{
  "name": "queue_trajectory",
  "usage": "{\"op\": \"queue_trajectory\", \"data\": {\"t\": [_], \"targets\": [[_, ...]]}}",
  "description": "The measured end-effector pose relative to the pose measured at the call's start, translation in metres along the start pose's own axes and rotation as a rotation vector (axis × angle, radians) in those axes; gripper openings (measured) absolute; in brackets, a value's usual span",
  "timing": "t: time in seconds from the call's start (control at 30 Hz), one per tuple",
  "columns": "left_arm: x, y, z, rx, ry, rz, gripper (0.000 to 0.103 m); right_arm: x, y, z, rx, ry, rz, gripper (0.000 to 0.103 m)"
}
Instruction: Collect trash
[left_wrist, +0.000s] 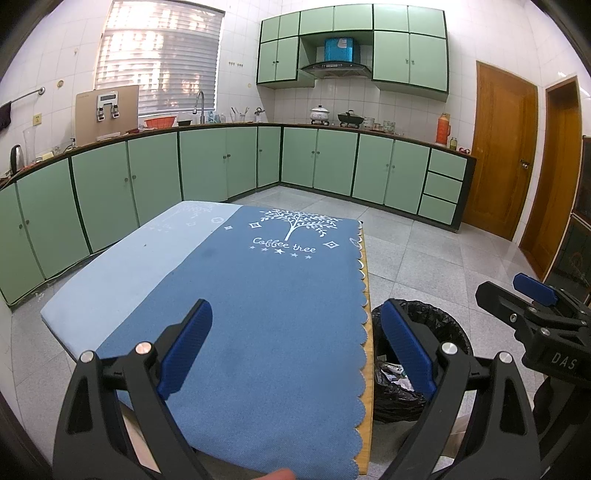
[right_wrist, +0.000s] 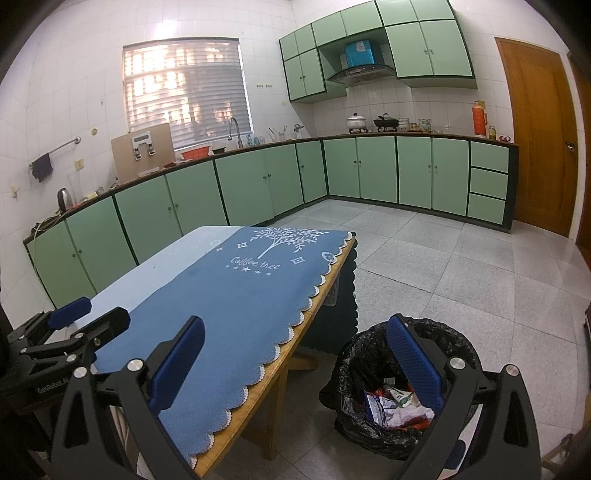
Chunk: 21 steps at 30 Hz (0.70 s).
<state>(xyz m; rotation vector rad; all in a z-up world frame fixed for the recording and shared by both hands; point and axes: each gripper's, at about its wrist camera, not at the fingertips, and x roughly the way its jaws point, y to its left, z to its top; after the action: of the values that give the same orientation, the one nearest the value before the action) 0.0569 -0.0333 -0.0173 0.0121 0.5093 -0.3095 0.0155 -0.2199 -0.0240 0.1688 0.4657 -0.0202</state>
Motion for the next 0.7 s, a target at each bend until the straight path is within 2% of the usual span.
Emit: {"op": "queue_trajectory", "data": {"t": [0.7], "targets": [[0.0007, 0.0039, -0.0018, 0.001, -0.001, 0.010, 0.090, 0.0000, 0.0007, -0.0006, 0.002, 0.001, 0.000, 0.097]]}}
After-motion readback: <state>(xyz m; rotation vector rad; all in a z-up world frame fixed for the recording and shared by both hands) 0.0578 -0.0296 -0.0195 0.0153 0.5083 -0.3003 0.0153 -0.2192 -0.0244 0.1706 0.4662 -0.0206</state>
